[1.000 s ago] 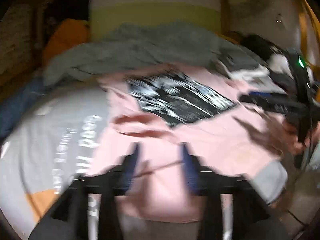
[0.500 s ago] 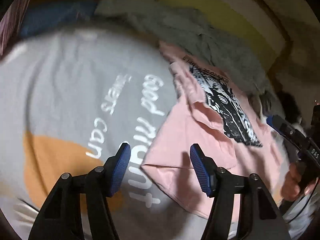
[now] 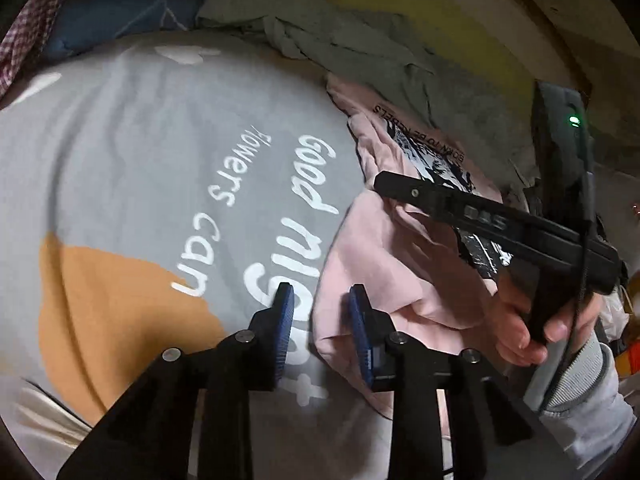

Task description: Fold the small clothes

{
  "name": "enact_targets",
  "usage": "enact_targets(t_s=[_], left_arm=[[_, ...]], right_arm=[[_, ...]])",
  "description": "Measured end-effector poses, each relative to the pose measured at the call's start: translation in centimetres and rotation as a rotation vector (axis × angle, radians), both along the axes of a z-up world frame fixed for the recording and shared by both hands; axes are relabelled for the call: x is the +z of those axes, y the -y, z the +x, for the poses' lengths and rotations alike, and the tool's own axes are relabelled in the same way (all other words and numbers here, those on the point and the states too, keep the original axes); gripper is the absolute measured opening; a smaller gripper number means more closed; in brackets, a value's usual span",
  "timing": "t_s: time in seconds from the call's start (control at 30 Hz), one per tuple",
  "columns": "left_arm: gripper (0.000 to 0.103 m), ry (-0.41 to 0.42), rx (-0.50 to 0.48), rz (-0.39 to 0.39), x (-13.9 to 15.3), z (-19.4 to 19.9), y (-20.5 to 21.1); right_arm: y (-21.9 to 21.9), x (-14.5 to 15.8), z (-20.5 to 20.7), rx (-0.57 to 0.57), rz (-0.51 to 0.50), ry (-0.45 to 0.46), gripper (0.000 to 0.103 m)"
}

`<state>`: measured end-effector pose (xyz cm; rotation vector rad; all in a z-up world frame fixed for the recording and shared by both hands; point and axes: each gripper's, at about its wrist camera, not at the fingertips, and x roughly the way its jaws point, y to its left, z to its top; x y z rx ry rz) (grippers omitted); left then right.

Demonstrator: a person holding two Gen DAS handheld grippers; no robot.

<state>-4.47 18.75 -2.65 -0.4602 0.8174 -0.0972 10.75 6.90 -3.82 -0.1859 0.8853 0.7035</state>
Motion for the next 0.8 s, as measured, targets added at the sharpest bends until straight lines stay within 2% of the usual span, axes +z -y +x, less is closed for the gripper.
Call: enact_targets(t_s=[0.03,0.1,0.23,0.37,0.43,0.5,0.57,0.6,0.63,0.67,0.7,0.8], left_arm=[[0.034,0.006,-0.004,-0.016,0.1,0.2,-0.2],[0.042,0.016,-0.005,-0.068,0.2,0.1,-0.7],[0.042,0.014,-0.001,-0.135,-0.1,-0.1,-1.5],[0.038,0.010,-0.042,-0.137,-0.2,0.1,-1.0],[0.022,0.001,-0.058,-0.094,-0.2,0.2,-0.2],[0.001,-0.003,-0.052,-0.044,-0.3,0.3,0.3],[0.001,0.008,-0.047,-0.007,0.0,0.4,0.6],[0.001,0.022,-0.030,0.016,0.3,0.2,0.5],[0.001,0.045,0.000,0.067,0.8,-0.2,0.6],[0.001,0.067,0.022,0.113,1.3,-0.6,0.6],[0.001,0.086,0.037,0.141,1.7,-1.0,0.6],[0.001,0.086,0.042,0.165,1.7,-1.9,0.6]], right_arm=[[0.0,-0.1,0.3,-0.008,-0.011,0.001,0.021],[0.9,-0.1,0.9,-0.043,-0.004,0.008,0.004],[4.6,1.1,2.4,-0.195,0.063,0.049,0.004],[7.8,1.7,4.2,-0.281,0.075,0.041,0.004],[8.6,1.7,4.8,-0.291,0.064,0.046,0.004],[8.7,1.6,5.0,-0.240,0.072,0.017,0.004],[8.4,1.1,4.9,-0.194,0.050,-0.031,0.007],[8.2,0.8,5.0,-0.194,0.026,-0.051,0.020],[8.3,0.6,5.0,-0.204,0.009,-0.061,0.042],[8.5,0.6,4.8,-0.219,0.009,-0.059,0.052],[9.0,0.8,4.3,-0.238,0.036,-0.040,0.057],[10.3,1.5,2.5,-0.205,0.095,-0.032,0.057]])
